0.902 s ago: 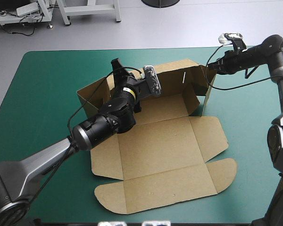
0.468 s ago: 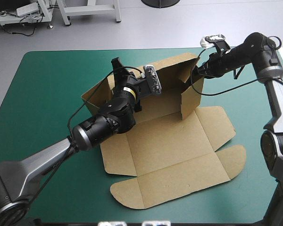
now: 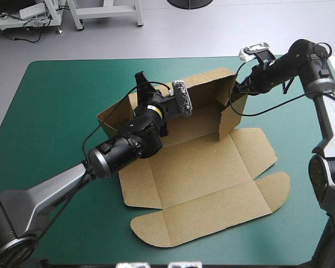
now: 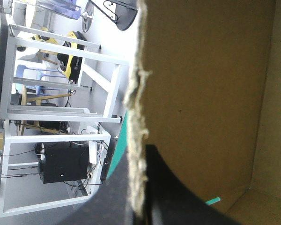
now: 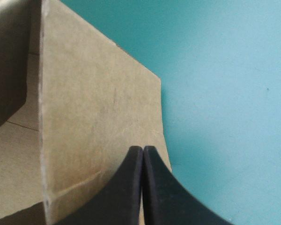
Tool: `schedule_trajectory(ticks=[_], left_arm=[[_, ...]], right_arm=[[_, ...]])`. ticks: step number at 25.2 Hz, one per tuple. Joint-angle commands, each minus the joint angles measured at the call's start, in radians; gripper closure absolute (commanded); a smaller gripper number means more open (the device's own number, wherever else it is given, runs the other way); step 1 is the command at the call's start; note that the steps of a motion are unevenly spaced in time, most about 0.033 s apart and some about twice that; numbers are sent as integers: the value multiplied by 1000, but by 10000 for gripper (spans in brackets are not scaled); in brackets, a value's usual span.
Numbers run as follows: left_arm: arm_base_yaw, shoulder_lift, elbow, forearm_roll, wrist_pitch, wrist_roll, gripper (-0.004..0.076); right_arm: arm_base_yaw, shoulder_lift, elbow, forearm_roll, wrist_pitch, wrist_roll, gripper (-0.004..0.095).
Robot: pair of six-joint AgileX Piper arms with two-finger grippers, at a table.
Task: Fold the box
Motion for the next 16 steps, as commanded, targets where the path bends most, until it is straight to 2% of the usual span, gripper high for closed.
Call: schedule_trajectory(ticks=[1, 16], left_arm=[[-6, -22, -30, 28, -26, -1, 729], [-6, 67, -30, 26, 5, 26, 729]], right_arm=[[-1, -67, -23, -3, -46, -11, 933], [-1, -7, -23, -79, -62, -64, 933]])
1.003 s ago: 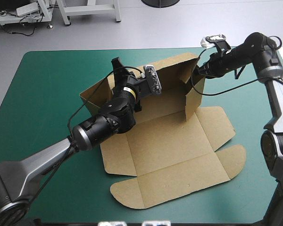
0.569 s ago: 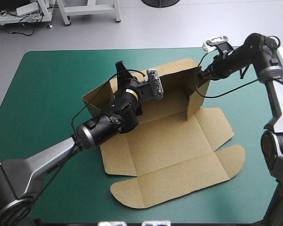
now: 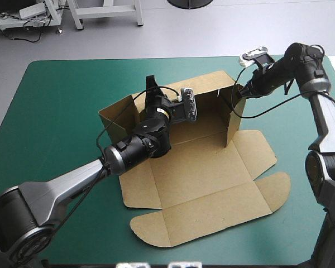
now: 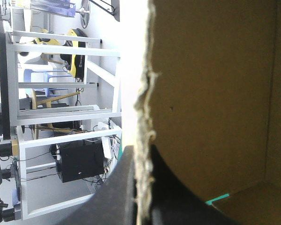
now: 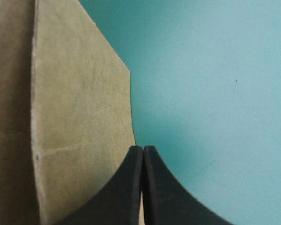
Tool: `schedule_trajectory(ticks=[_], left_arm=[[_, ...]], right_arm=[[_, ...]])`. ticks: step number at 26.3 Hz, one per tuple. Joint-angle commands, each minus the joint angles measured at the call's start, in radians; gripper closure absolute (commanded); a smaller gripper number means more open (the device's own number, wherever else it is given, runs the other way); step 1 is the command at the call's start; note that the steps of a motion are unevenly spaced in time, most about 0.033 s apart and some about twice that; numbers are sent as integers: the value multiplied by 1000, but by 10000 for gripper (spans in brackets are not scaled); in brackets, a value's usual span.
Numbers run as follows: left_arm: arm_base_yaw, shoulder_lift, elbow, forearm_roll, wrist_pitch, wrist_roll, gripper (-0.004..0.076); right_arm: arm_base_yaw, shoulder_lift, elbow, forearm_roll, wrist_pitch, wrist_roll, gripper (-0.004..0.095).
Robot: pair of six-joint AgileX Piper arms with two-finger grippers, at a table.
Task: Fold the box
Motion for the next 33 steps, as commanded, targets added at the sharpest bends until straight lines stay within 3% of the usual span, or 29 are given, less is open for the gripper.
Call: schedule_trajectory(ticks=[1, 7, 19, 24, 26, 33], left_arm=[[-6, -22, -27, -22, 1, -14, 729], [-6, -9, -27, -26, 8, -8, 729], [-6, -9, -27, -26, 54, -11, 729], [-6, -9, -27, -26, 58, -11, 729], [-6, -9, -27, -26, 56, -11, 729], [-6, -9, -27, -26, 26, -11, 729]], right_arm=[[-1, -53, -23, 6, -24, -11, 933], [-1, -53, -23, -80, 40, -46, 929], [-9, -53, -23, -76, 49, -64, 925], [-84, -53, -23, -66, 14, -41, 925], [-126, -53, -23, -16, 5, -41, 925], [-255, -53, -23, 332, 24, -70, 920]])
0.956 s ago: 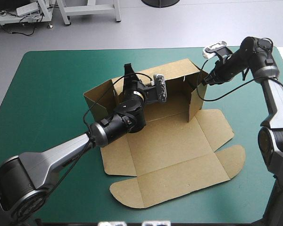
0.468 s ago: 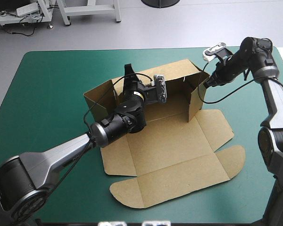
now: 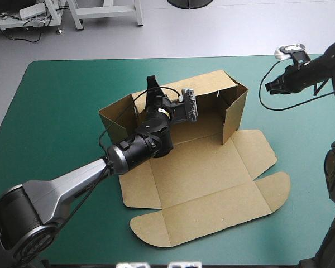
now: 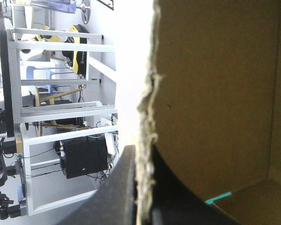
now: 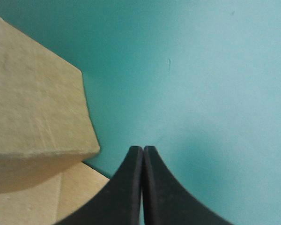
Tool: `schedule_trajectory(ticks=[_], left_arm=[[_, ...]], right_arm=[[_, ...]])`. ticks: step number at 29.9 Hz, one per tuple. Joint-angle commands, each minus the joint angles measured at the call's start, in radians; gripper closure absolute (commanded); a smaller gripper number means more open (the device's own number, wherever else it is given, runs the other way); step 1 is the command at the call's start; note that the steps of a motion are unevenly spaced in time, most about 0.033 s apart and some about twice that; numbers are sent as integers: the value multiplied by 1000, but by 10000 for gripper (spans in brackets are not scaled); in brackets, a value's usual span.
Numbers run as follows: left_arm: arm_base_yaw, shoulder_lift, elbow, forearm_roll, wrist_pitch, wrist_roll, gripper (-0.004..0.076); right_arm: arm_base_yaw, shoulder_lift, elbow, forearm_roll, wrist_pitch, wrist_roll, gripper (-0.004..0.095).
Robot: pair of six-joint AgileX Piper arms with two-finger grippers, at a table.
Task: Fold the box
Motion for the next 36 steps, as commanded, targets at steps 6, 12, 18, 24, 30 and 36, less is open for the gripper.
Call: schedule_trajectory(ticks=[6, 12, 18, 24, 30, 36], left_arm=[[-6, -28, -18, -35, 5, -16, 729], [-6, -28, -18, -27, 5, -16, 729], [-6, -28, -18, -25, 4, -16, 729], [-6, -28, -18, -25, 1, -16, 729], [-6, -28, -18, -32, 1, -16, 729], [-6, -28, -18, -54, 0, -31, 729]], right_arm=[[-48, -43, -23, 337, 19, -102, 821], [-48, -40, -23, 317, 19, -105, 662], [-38, -38, -17, 227, 19, -83, 544], [13, -37, 90, 211, 19, -208, 547], [20, -37, 156, 218, 19, -244, 584], [32, -39, 188, 218, 19, -253, 585]])
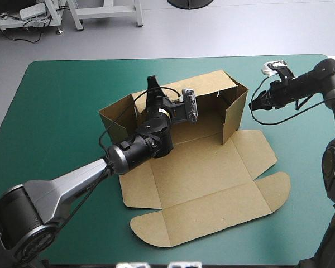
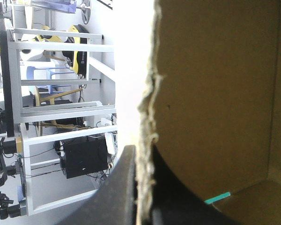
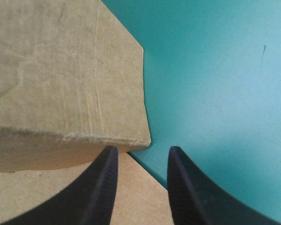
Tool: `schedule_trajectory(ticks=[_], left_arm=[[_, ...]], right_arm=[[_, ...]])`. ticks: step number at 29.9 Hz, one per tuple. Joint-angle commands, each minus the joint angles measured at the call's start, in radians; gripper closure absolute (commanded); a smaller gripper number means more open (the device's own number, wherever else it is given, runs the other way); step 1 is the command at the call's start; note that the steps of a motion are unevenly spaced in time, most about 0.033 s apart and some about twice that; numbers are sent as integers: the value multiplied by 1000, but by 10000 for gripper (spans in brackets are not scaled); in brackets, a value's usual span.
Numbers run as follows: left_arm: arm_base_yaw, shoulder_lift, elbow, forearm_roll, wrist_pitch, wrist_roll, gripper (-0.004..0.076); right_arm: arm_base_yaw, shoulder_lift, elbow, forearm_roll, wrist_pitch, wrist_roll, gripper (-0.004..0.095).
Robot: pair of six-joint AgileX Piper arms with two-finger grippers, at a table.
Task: Fold the box
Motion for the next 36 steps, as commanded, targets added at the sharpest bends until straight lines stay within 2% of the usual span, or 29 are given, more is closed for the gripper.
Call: schedule_trajectory(ticks=[1, 12, 21, 30, 36], left_arm=[[-6, -31, -18, -56, 2, -29, 729], [-6, -31, -18, -57, -4, -24, 729], [-6, -31, -18, -57, -4, -24, 729], [-6, -31, -18, -57, -22, -24, 729], [-6, -31, -18, -57, -22, -24, 729]], right_arm=[[11, -57, 4, 45, 23, -27, 585], [26, -86, 35, 103, 23, -182, 585], [29, -86, 35, 140, 23, -225, 585], [126, -86, 35, 137, 23, -294, 585], [136, -86, 35, 133, 23, -269, 585]])
